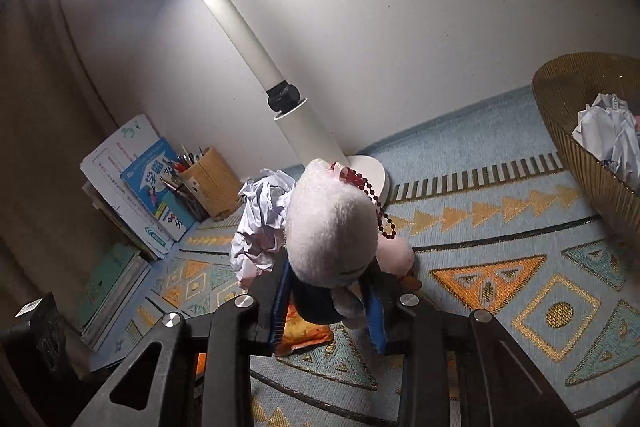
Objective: Organize objects
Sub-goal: 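Grasp a tangerine with the left gripper while the right gripper grasps the white plush toy, then carry the tangerine and white plush toy over the brown bowl and open both grippers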
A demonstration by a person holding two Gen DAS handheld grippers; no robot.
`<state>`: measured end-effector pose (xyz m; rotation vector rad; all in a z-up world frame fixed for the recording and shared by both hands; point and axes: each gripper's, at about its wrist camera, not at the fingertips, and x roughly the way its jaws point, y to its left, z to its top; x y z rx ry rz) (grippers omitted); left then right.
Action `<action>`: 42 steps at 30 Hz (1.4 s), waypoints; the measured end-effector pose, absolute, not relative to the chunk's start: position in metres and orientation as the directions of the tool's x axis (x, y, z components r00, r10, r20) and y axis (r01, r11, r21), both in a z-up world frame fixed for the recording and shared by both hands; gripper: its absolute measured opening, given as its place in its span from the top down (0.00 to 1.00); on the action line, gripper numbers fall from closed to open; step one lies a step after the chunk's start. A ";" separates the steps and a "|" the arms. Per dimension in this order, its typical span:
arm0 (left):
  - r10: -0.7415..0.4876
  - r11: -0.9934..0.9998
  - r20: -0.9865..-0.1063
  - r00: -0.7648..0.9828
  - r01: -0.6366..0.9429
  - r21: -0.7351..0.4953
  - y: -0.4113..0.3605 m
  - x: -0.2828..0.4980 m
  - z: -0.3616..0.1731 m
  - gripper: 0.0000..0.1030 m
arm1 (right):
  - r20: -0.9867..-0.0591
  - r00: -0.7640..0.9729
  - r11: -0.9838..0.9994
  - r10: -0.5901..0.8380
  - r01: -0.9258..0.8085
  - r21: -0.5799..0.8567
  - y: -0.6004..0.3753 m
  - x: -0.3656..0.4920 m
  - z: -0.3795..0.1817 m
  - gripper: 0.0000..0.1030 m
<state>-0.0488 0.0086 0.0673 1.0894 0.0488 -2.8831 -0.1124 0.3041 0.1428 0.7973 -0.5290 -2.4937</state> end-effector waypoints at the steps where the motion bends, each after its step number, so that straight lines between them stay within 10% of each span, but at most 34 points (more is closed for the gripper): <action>1: -0.052 -0.997 -0.655 -0.754 0.076 -0.008 0.008 -0.047 0.068 0.67 | -0.430 -0.723 -0.809 -0.541 0.307 0.501 0.307 -0.113 0.142 0.69; 42: -0.066 -0.995 -0.660 -0.749 0.098 -0.012 0.000 -0.048 0.067 0.67 | -0.349 -0.713 -0.647 -0.608 0.191 0.739 0.363 -0.118 0.123 0.69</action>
